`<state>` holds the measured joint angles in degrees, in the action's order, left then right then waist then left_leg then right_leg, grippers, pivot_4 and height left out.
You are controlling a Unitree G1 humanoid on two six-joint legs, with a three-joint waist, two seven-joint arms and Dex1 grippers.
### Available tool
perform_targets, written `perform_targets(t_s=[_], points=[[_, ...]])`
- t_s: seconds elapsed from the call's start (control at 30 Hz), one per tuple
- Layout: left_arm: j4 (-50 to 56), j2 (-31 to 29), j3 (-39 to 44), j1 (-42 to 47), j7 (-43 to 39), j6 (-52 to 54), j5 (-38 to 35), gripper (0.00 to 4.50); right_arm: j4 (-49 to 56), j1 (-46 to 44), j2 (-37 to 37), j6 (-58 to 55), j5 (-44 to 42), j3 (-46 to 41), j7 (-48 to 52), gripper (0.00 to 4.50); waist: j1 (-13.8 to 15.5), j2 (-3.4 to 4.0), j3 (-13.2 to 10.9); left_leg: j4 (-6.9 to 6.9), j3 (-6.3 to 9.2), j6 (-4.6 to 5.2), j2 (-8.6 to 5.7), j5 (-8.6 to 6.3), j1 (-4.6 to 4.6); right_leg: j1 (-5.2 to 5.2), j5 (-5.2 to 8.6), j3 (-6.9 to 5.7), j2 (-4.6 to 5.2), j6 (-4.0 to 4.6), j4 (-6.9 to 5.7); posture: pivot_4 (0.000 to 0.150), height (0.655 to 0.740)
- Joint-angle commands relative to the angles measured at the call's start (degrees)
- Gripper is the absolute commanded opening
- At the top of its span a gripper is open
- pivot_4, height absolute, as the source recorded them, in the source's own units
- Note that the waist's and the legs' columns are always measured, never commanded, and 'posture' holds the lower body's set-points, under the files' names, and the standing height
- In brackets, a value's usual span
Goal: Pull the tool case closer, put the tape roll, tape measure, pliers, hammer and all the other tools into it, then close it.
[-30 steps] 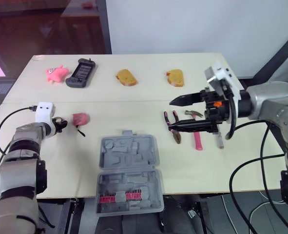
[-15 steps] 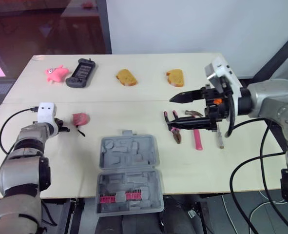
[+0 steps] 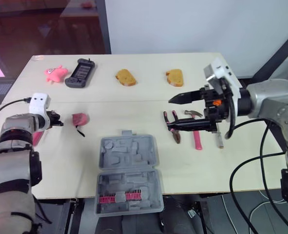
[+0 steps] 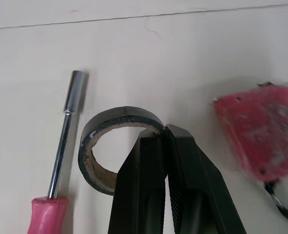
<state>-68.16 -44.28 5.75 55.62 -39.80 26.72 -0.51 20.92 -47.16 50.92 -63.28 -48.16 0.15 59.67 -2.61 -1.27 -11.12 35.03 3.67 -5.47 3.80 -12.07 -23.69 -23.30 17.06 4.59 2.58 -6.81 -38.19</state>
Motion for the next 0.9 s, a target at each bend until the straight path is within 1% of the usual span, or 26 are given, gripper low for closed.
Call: perform_targets(t_s=[0.03, 0.07, 0.13, 0.2, 0.23, 0.33, 0.43, 0.53, 0.63, 0.67, 0.73, 0.83, 0.9], points=[[23.63, -5.25, -3.66, -10.5, -12.11, 18.3, -2.88, 0.05, 1.31, 0.65, -0.08, 1.35, -0.77, 0.12, 1.39, 4.5, -0.55, 0.01, 0.0, -0.02, -0.01, 0.0, 0.0, 0.0, 0.0, 0.0, 0.0, 0.02, 0.0, 0.0, 0.0, 0.15, 0.74], [33.24, -6.8, -2.7, -15.65, -12.82, 25.29, -5.23, 0.05, 1.38, 0.97, -0.32, 1.65, -0.76, 0.31, 1.53, 4.5, -0.72, 0.01, -0.01, -0.06, -0.01, 0.0, 0.01, 0.0, 0.0, -0.01, 0.0, 0.04, 0.02, 0.0, 0.0, 0.15, 0.74], [49.02, -9.5, -1.05, -24.76, -13.26, 34.48, -8.04, 0.05, 1.37, 1.24, -0.96, 1.92, -0.97, 0.31, 1.24, 4.5, -1.33, 0.02, -0.01, -0.07, -0.01, 0.0, 0.01, 0.0, -0.02, -0.06, 0.01, 0.04, 0.02, 0.01, -0.02, 0.15, 0.74], [63.9, -10.25, 2.98, -33.44, -12.02, 42.63, -10.96, 0.05, 1.61, 1.97, -1.69, 1.78, -1.68, -0.03, 0.64, 4.5, -1.25, 0.04, -0.06, -0.09, 0.0, 0.0, 0.01, 0.0, -0.06, -0.11, 0.02, 0.03, 0.06, 0.01, -0.07, 0.15, 0.74], [69.75, -10.12, 5.09, -36.93, -11.36, 45.86, -12.29, 0.05, 1.79, 2.32, -2.02, 1.63, -2.04, -0.15, 0.42, 4.5, -1.25, 0.03, -0.06, -0.04, 0.03, 0.0, 0.03, 0.0, -0.09, -0.14, 0.01, 0.01, 0.02, 0.02, -0.1, 0.15, 0.74], [83.04, -9.78, 8.74, -43.98, -10.32, 52.8, -16.01, 0.05, 2.59, 3.16, -2.22, 1.49, -2.78, -0.38, 0.36, 4.5, -0.68, 0.0, -0.08, 0.05, 0.07, 0.0, 0.02, 0.0, -0.08, -0.07, 0.01, -0.03, 0.04, 0.03, -0.11, 0.15, 0.74], [92.25, -11.53, 9.39, -47.48, -11.09, 55.2, -19.7, 0.05, 3.56, 3.89, -1.61, 1.21, -3.91, -0.57, 0.91, 4.5, -0.07, 0.0, -0.08, 0.07, 0.06, 0.0, 0.01, 0.0, -0.08, -0.07, 0.02, -0.02, 0.05, 0.03, -0.03, 0.15, 0.74], [97.17, -15.19, 8.57, -49.71, -11.9, 54.63, -21.95, 0.05, 4.71, 4.96, -1.15, 1.03, -4.81, -0.91, 0.63, 4.5, 0.15, -0.03, -0.09, 0.06, 0.06, 0.0, 0.01, 0.0, -0.08, -0.06, 0.02, -0.02, 0.04, 0.04, 0.03, 0.15, 0.74], [97.34, -15.99, 6.33, -50.88, -11.42, 53.46, -23.61, 0.05, 6.28, 6.68, -1.02, 0.7, -5.75, -1.35, -0.63, 4.5, 0.12, 0.02, -0.09, 0.05, 0.04, 0.01, 0.01, -0.01, -0.07, -0.05, 0.02, 0.0, 0.06, 0.04, 0.05, 0.15, 0.74], [97.04, -15.6, 5.5, -50.06, -11.04, 53.47, -24.28, 0.05, 6.72, 7.21, -0.97, 0.53, -6.17, -1.62, -1.12, 4.5, 0.12, 0.02, -0.1, 0.05, 0.03, 0.01, 0.01, -0.01, -0.06, -0.05, 0.02, 0.0, 0.06, 0.04, 0.05, 0.15, 0.74], [96.01, -15.4, 2.68, -46.52, -10.43, 52.54, -24.88, 0.05, 7.47, 7.93, -1.03, 0.19, -6.88, -2.08, -2.27, 4.5, 0.25, 0.0, -0.1, 0.06, 0.04, 0.01, 0.01, -0.01, -0.07, -0.06, 0.02, 0.0, 0.05, 0.05, 0.05, 0.15, 0.74], [93.21, -16.23, -4.65, -37.45, -12.27, 50.09, -25.59, 0.05, 8.79, 9.07, -1.33, -0.26, -7.83, -2.74, -4.43, 4.5, 0.7, -0.03, -0.11, 0.11, 0.04, 0.01, 0.0, -0.01, -0.09, -0.04, 0.02, -0.01, 0.05, 0.05, 0.06, 0.15, 0.74], [91.16, -17.03, -8.67, -33.79, -13.34, 48.03, -25.15, 0.05, 9.6, 9.65, -1.42, -0.26, -8.2, -2.84, -5.65, 4.5, 0.57, -0.04, -0.1, 0.13, 0.04, 0.01, 0.0, -0.01, -0.12, -0.03, 0.02, 0.0, 0.04, 0.04, 0.1, 0.15, 0.74]])
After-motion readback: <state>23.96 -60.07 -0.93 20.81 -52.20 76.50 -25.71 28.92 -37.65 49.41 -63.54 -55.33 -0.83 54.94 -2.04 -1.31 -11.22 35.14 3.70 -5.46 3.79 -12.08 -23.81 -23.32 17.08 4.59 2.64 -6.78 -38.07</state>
